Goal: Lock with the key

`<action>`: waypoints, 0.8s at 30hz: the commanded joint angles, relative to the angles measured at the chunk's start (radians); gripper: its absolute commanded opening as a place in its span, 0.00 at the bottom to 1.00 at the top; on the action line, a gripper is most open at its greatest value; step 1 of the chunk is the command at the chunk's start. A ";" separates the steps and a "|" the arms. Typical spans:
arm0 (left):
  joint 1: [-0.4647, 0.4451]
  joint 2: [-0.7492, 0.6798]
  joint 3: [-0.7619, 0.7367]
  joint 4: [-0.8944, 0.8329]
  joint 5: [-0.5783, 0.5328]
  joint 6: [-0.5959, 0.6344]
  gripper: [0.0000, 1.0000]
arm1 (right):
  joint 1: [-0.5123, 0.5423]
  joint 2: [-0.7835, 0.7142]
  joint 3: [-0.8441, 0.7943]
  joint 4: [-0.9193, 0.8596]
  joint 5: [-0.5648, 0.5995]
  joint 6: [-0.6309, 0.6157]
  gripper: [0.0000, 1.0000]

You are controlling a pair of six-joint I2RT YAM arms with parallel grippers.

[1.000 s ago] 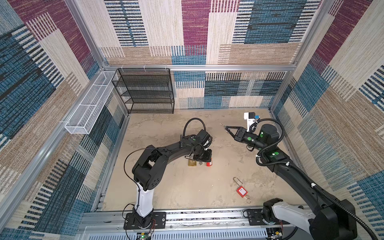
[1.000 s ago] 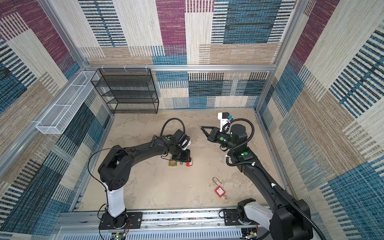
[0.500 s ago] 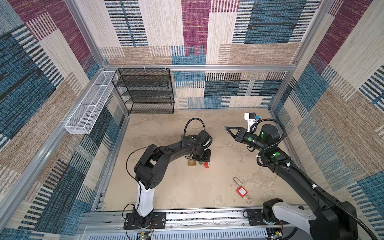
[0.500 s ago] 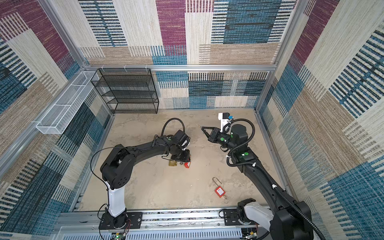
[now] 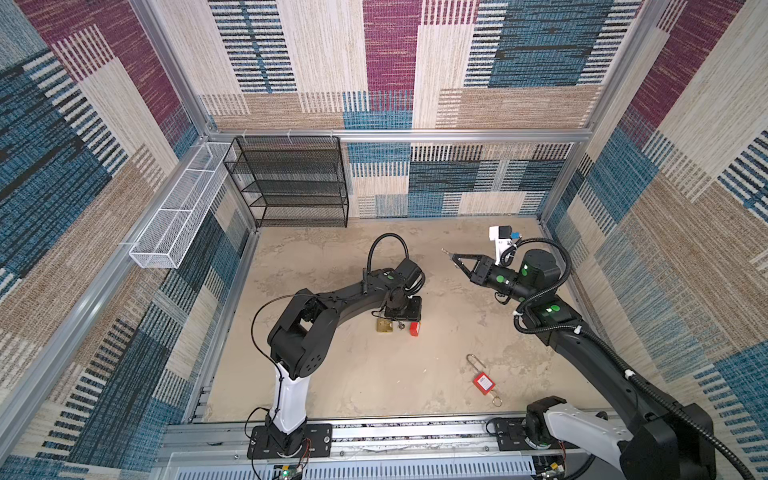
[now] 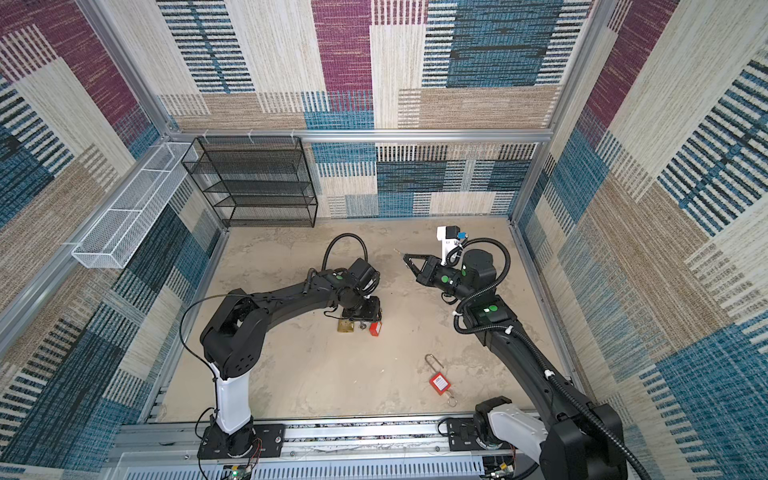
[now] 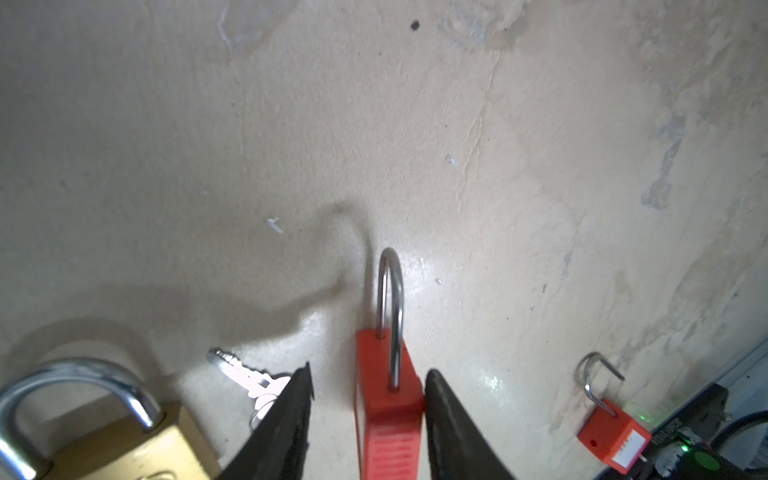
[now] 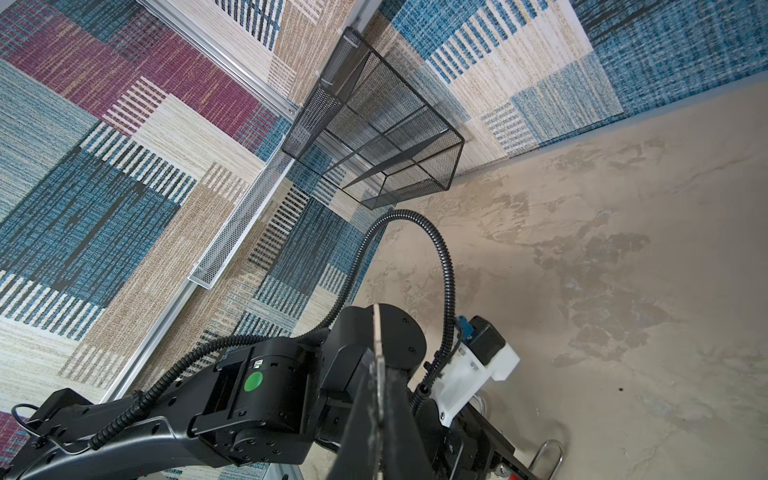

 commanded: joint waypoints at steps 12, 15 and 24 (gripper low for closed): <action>0.015 0.013 -0.029 0.097 0.108 -0.113 0.29 | -0.008 -0.005 0.006 0.029 0.003 -0.008 0.00; 0.018 0.011 -0.028 0.096 0.106 -0.114 0.24 | -0.011 -0.005 0.005 0.029 0.003 -0.009 0.00; 0.042 -0.019 -0.147 0.337 0.225 -0.225 0.17 | -0.015 -0.011 0.003 0.025 -0.002 -0.014 0.00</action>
